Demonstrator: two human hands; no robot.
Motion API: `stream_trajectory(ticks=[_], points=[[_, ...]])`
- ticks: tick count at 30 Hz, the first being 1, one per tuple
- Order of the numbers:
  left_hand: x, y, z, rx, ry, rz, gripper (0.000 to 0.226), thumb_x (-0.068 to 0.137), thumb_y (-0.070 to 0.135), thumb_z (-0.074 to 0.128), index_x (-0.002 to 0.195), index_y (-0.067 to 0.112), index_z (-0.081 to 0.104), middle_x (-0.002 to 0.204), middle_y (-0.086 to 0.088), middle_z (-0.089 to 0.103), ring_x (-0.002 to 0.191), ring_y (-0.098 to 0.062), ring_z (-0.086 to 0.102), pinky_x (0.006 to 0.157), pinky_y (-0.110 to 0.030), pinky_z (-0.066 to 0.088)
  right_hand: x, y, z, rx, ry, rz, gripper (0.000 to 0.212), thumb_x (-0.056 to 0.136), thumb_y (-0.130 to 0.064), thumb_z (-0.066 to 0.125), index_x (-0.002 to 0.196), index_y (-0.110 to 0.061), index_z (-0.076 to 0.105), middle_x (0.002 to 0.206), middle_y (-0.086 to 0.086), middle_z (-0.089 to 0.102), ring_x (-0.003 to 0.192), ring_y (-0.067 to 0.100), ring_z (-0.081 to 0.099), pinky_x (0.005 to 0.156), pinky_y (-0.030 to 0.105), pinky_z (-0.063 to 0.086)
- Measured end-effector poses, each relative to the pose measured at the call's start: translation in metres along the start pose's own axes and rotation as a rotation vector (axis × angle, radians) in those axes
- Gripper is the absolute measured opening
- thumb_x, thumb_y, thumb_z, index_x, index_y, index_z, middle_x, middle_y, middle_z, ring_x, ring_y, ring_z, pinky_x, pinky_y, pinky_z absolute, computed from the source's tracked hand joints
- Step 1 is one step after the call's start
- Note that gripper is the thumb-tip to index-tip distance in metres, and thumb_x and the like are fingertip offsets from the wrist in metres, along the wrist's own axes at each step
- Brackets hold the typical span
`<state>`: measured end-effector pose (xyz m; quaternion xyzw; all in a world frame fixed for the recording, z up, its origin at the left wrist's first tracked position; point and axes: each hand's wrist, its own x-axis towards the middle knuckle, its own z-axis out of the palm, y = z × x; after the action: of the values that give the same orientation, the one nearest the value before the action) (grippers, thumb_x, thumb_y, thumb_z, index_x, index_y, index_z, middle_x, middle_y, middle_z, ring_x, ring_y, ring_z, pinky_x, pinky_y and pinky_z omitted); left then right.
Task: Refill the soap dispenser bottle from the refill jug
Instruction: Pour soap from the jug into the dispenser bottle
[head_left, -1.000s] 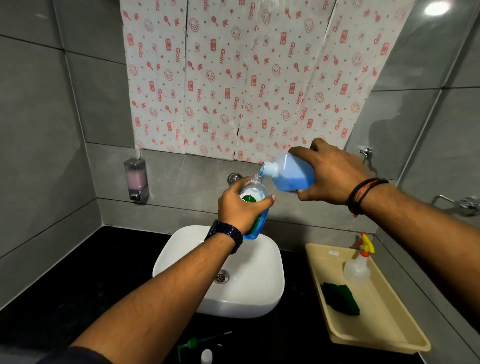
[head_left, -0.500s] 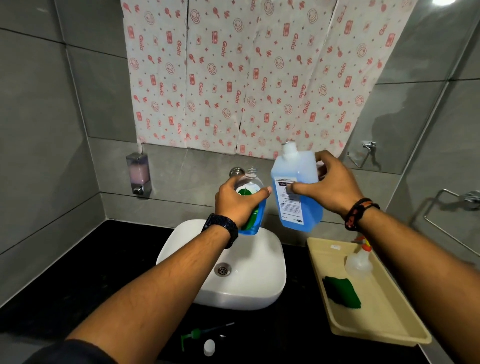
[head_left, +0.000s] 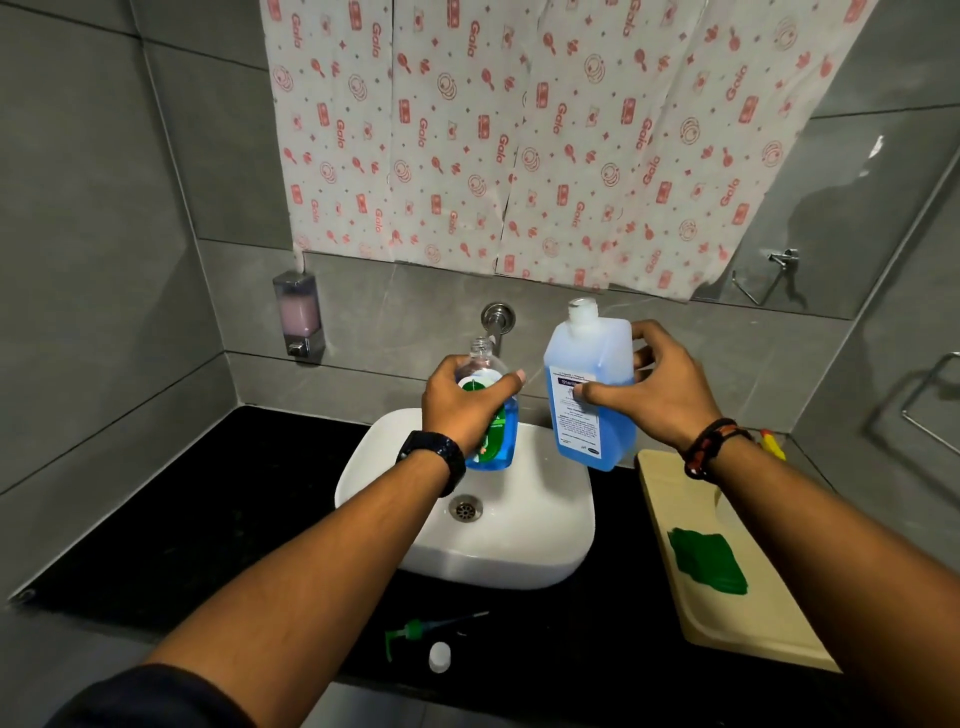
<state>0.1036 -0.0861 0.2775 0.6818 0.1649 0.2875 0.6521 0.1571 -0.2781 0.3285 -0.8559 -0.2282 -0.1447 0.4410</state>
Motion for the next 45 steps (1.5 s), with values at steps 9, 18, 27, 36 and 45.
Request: stream_trajectory(ticks=[9, 18, 27, 36, 45], points=[[0.010, 0.016, 0.008, 0.001, -0.078, 0.056, 0.059, 0.046, 0.037, 0.090, 0.087, 0.032, 0.048, 0.090, 0.009, 0.060, 0.076, -0.005, 0.060, 0.054, -0.012, 0.045, 0.009, -0.012, -0.018, -0.012, 0.041, -0.042, 0.064, 0.052, -0.039, 0.085, 0.105, -0.025, 0.052, 0.082, -0.014, 0.057, 0.071, 0.003, 0.054, 0.056, 0.023, 0.044], [0.012, 0.017, 0.024, 0.244, 0.026, 0.156, 0.064, 0.059, 0.033, 0.080, 0.100, 0.022, 0.031, 0.108, 0.001, 0.031, 0.103, -0.018, 0.042, 0.080, -0.024, 0.039, 0.011, -0.012, -0.026, -0.029, 0.050, -0.048, 0.064, 0.054, -0.039, 0.085, 0.106, -0.024, 0.053, 0.080, -0.014, 0.055, 0.070, 0.001, 0.053, 0.053, 0.019, 0.039], [0.013, 0.027, 0.026, 0.185, 0.012, 0.170, 0.062, 0.061, 0.036, 0.084, 0.111, 0.019, 0.051, 0.116, -0.001, 0.050, 0.098, -0.014, 0.052, 0.079, -0.017, 0.041, 0.013, -0.013, -0.031, -0.045, 0.060, -0.073, 0.063, 0.053, -0.040, 0.086, 0.104, -0.027, 0.051, 0.078, -0.016, 0.054, 0.069, 0.002, 0.053, 0.053, 0.020, 0.039], [0.008, 0.036, 0.020, 0.226, 0.094, 0.236, 0.073, 0.049, 0.044, 0.088, 0.112, 0.017, 0.063, 0.106, 0.000, 0.064, 0.090, -0.015, 0.059, 0.074, -0.021, 0.045, 0.021, -0.024, -0.044, -0.108, 0.010, -0.124, 0.065, 0.052, -0.040, 0.083, 0.107, -0.029, 0.050, 0.088, -0.009, 0.059, 0.075, 0.005, 0.055, 0.056, 0.019, 0.041], [0.007, 0.047, 0.014, 0.172, -0.004, 0.274, 0.065, 0.048, 0.039, 0.089, 0.107, 0.028, 0.065, 0.102, 0.005, 0.064, 0.087, -0.007, 0.060, 0.070, -0.013, 0.046, 0.029, -0.049, -0.052, -0.422, -0.011, -0.258, 0.082, 0.052, -0.050, 0.078, 0.124, -0.030, 0.044, 0.104, 0.004, 0.055, 0.088, 0.022, 0.051, 0.068, 0.035, 0.047]])
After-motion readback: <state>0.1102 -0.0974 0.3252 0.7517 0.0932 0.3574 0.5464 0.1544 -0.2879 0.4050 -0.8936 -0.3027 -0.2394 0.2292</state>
